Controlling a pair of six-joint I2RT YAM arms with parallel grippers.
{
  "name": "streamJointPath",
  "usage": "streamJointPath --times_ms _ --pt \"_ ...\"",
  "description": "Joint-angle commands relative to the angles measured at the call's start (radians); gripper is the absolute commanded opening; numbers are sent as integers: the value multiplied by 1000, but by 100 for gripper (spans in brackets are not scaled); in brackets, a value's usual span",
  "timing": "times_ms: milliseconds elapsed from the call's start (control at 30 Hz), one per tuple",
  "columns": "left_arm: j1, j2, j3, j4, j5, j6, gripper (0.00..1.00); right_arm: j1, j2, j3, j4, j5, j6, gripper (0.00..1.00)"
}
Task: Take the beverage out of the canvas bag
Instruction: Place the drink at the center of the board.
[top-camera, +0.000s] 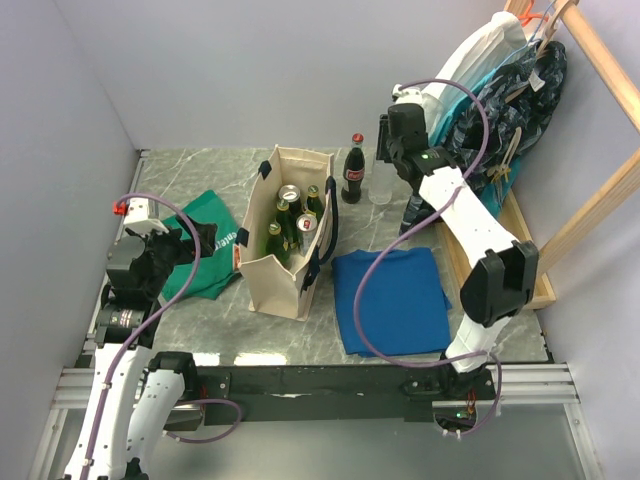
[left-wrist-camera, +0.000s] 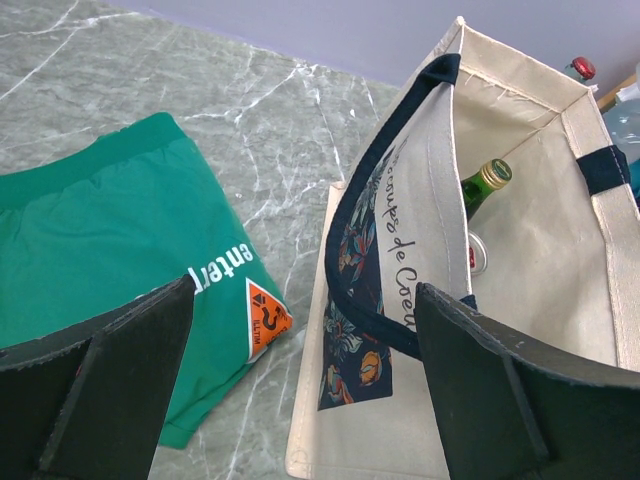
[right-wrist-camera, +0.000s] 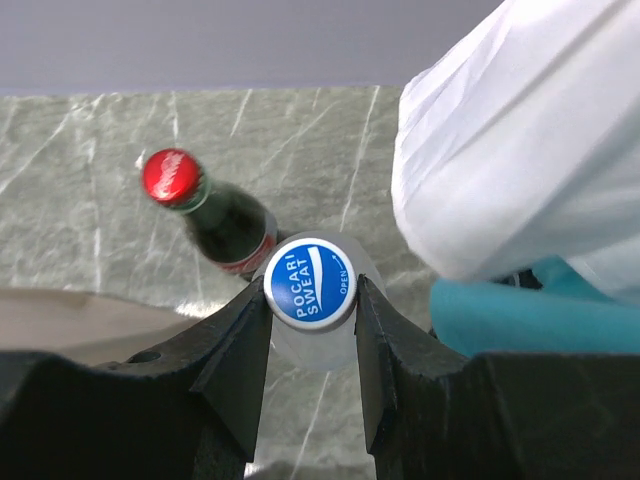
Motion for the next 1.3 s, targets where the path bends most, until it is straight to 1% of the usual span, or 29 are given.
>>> streamJointPath --times_ms 0,467,800,1267 --pt "0 -9 24 15 -6 9 96 -17 2 9 264 55 26 0" --pt "1 4 27 15 -9 10 96 -25 58 -102 522 116 -13 0" --pt "1 10 28 13 -16 12 96 -40 130 -57 528 105 12 0" --pt "1 16 27 12 -23 13 96 -51 182 -23 533 70 18 0"
